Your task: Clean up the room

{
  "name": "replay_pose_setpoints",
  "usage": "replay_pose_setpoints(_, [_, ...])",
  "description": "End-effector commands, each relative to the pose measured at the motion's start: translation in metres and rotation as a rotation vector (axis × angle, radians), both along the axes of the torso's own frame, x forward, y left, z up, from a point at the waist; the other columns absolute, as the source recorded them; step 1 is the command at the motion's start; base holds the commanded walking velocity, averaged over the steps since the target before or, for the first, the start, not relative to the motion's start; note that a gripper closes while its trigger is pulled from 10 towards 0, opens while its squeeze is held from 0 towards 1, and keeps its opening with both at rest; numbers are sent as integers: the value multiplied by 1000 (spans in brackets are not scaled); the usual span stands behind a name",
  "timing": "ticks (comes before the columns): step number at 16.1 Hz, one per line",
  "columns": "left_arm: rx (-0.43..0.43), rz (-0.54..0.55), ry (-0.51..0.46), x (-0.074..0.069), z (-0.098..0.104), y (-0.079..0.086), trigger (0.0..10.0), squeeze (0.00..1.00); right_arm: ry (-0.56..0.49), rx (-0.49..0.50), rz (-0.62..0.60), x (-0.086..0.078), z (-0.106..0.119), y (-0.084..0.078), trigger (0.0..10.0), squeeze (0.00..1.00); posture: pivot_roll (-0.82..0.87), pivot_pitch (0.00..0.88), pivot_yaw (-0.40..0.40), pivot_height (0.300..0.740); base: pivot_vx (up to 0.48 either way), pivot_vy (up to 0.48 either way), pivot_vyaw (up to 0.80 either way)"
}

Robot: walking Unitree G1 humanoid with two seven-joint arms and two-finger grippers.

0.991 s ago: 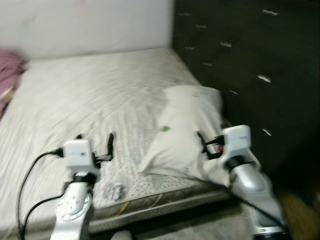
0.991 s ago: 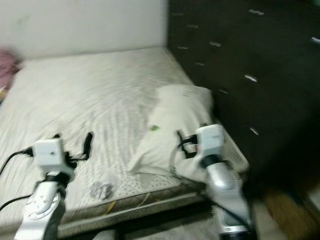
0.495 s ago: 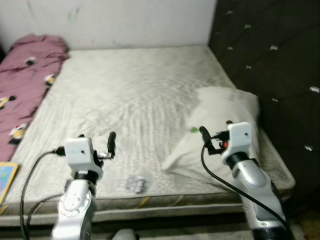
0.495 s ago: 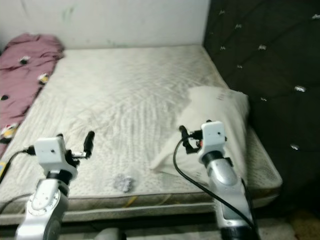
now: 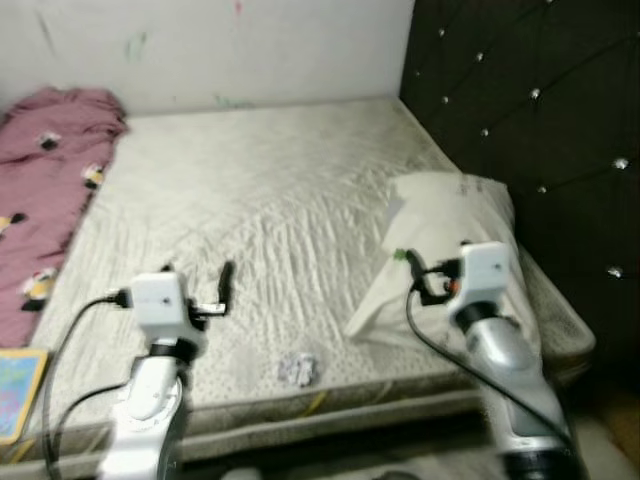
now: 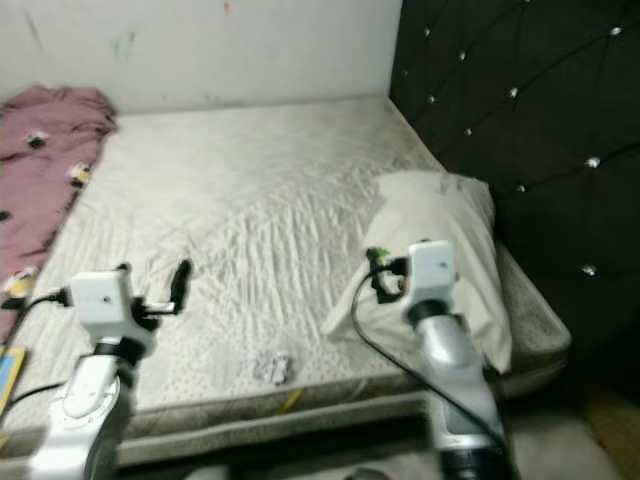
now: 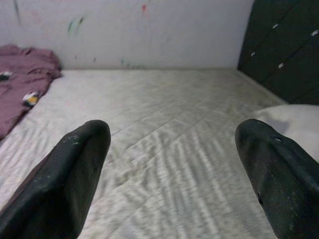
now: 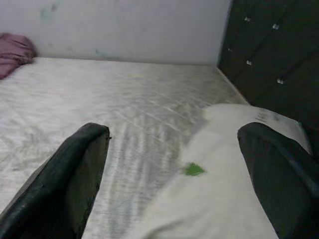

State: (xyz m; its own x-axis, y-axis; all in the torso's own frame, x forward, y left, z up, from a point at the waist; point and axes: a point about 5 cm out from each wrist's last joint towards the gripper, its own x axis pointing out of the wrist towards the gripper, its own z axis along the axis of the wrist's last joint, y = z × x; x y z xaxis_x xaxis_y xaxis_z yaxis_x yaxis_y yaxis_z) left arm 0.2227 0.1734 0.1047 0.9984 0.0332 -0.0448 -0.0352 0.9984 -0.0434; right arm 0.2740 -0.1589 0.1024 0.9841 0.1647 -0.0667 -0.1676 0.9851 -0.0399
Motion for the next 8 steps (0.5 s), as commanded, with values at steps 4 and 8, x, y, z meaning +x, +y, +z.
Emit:
replay_pose_setpoints(4, [33, 12, -35, 3, 6, 0, 10000, 0, -9, -13, -13, 1, 3, -5, 10000, 0, 0, 0, -13, 740, 0, 240, 0])
replay_pose_setpoints(8, [19, 29, -33, 3, 6, 1, 10000, 0, -12, -7, -13, 2, 3, -4, 10000, 0, 1, 0, -9, 740, 0, 0, 0])
